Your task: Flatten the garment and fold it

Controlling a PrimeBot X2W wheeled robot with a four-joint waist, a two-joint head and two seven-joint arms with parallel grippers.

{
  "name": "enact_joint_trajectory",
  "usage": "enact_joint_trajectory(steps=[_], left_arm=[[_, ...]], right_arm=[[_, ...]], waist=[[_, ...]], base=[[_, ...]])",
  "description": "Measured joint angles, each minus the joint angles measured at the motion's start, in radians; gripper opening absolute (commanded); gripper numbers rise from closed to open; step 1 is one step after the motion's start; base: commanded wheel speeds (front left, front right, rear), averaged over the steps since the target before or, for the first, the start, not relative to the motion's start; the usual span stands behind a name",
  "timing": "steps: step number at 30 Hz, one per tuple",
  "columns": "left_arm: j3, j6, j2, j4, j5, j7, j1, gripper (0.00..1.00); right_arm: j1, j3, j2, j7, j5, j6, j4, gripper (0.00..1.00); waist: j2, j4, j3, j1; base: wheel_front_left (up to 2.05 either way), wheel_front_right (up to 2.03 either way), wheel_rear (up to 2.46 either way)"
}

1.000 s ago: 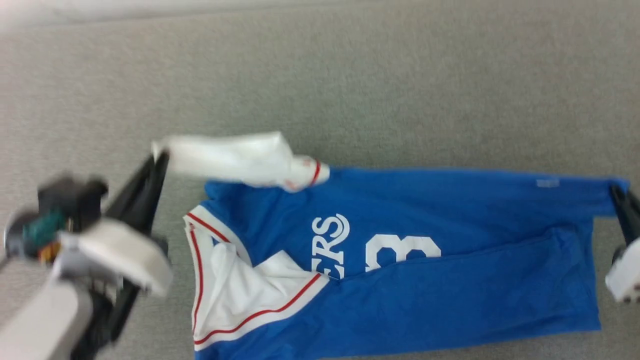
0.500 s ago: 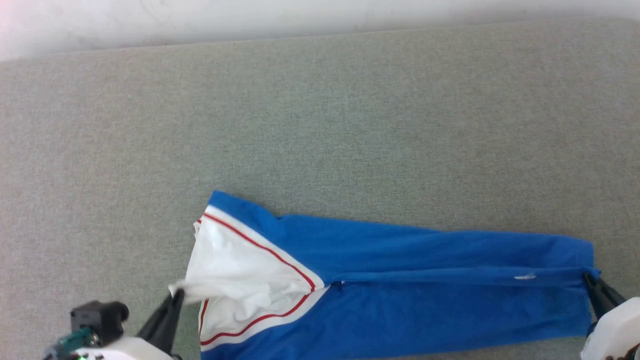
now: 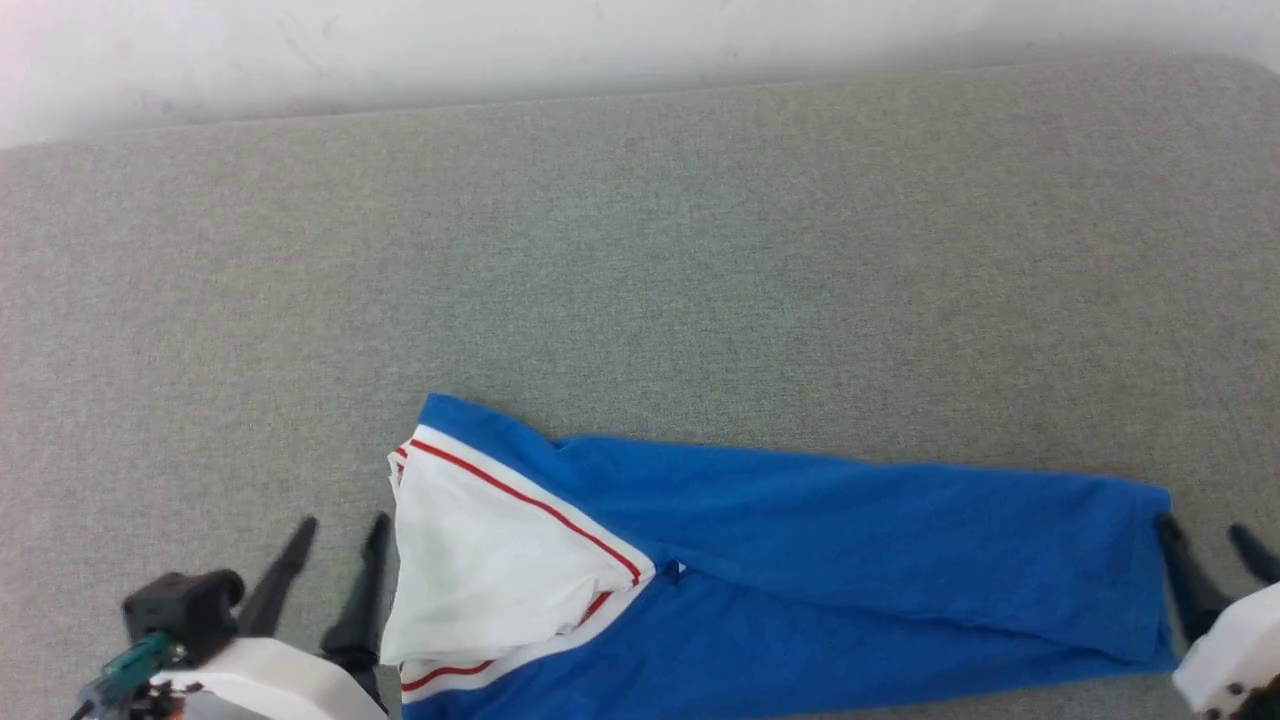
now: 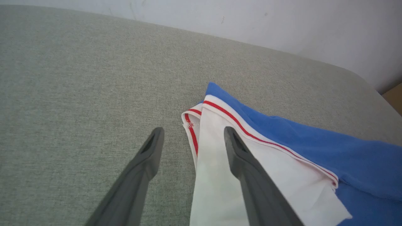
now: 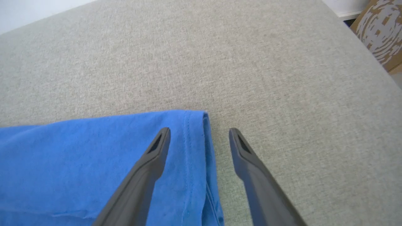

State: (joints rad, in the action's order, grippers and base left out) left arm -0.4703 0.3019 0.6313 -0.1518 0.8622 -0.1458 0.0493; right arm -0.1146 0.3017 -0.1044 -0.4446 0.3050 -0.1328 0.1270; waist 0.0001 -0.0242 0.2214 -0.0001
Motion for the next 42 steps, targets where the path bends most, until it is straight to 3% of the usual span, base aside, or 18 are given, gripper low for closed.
enact_joint_trajectory(steps=[5, 10, 18, 19, 21, 29, 37, 42], left_arm=[[0.044, 0.059, 0.004, -0.036, -0.066, -0.066, 0.0, 1.0], [0.063, 0.132, 0.003, -0.086, -0.178, -0.098, -0.001, 1.0], [0.063, 0.15, -0.027, -0.105, -0.302, -0.11, -0.02, 1.0], [0.063, 0.15, -0.038, -0.105, -0.304, -0.11, -0.02, 1.0], [0.063, 0.149, -0.046, -0.102, -0.308, -0.11, -0.02, 1.0], [0.08, 0.123, -0.083, -0.067, -0.329, -0.111, -0.017, 1.0], [0.08, 0.094, -0.097, -0.042, -0.336, -0.111, -0.016, 1.0], [0.08, 0.086, -0.102, -0.025, -0.336, -0.111, -0.011, 1.0]], right_arm=[[0.017, 0.053, -0.001, 0.005, 0.001, 0.0, 0.011, 1.0], [0.015, 0.042, 0.001, -0.027, -0.005, 0.0, -0.04, 1.0], [0.01, -0.01, 0.001, -0.023, -0.004, 0.001, -0.16, 1.0], [0.01, -0.011, -0.002, -0.026, 0.004, 0.001, -0.168, 0.63], [0.01, -0.013, -0.006, -0.027, 0.007, 0.001, -0.173, 0.0], [0.035, 0.022, -0.029, -0.003, 0.016, -0.001, -0.211, 0.0], [0.055, 0.179, -0.134, 0.024, -0.042, 0.0, -0.266, 0.0], [0.053, 0.124, -0.134, 0.001, -0.026, 0.0, -0.231, 0.0]], waist=[[0.0, 0.0, 0.006, 0.0], [0.0, 0.008, 0.025, 0.0002], [0.0, 0.032, 0.032, 0.0001], [0.0, 0.033, 0.031, 0.0001], [0.0, 0.034, 0.03, 0.0001], [0.0, 0.026, 0.006, 0.0002], [0.0, 0.025, -0.013, 0.0001], [0.0, 0.028, -0.023, 0.0001]], base=[[0.0, 0.0, 0.0], [0.0, 0.0, 0.0], [0.0, 0.0, 0.0], [0.0, 0.0, 0.0], [0.0, 0.0, 0.0], [0.0, 0.0, 0.0], [0.0, 0.0, 0.0], [0.0, 0.0, 0.0]])
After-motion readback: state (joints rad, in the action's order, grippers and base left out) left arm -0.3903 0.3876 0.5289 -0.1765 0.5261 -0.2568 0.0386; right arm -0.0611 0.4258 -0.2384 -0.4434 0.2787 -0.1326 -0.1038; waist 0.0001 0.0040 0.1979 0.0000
